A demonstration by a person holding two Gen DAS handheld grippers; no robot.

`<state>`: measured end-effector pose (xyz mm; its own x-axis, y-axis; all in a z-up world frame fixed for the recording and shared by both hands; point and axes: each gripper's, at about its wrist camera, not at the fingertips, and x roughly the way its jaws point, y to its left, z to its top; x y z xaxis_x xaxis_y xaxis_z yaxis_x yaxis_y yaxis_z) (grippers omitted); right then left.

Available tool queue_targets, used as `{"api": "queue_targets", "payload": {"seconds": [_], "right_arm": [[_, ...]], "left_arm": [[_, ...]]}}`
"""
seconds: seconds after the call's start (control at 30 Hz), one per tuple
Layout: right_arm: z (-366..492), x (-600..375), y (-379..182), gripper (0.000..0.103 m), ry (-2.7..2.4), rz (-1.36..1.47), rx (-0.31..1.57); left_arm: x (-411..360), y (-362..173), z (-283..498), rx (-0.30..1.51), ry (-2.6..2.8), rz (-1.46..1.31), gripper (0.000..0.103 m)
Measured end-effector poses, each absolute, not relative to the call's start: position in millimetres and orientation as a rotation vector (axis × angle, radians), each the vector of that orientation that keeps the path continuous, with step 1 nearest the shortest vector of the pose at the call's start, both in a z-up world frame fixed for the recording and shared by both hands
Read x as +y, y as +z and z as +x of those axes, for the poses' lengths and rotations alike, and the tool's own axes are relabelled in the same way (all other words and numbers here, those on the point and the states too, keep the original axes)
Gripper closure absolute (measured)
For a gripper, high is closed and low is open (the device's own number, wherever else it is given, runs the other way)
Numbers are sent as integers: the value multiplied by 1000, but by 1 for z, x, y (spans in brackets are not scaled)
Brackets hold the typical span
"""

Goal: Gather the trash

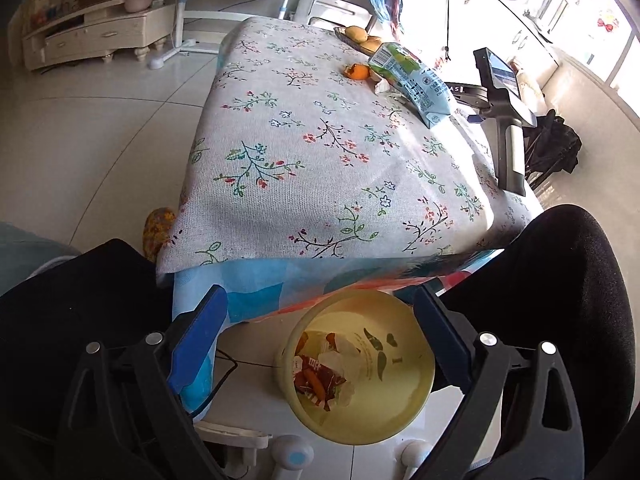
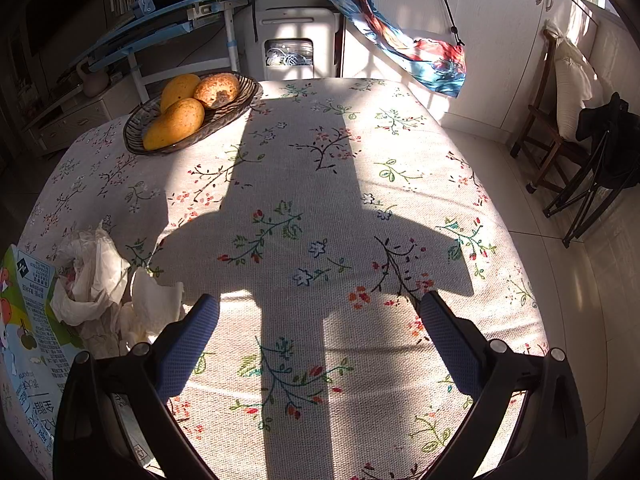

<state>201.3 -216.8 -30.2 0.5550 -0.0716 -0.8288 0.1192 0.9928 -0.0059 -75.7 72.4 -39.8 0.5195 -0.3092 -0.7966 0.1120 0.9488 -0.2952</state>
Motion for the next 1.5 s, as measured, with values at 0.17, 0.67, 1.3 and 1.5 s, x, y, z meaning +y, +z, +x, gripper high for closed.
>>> {"api": "queue_targets", "payload": {"seconds": [0.17, 0.67, 1.3, 1.5], "right_arm": [[202, -217, -30, 7, -113, 53, 976], [201, -217, -30, 7, -112, 52, 976], [201, -218, -30, 7, -111, 53, 975], [201, -216, -30, 7, -113, 52, 975]], "left_arm": [[67, -41, -76, 999, -256, -194, 12], [66, -39, -78, 984, -233, -163, 12], [64, -40, -83, 951, -147, -78, 11], [63, -41, -84, 934, -121, -61, 11]]}}
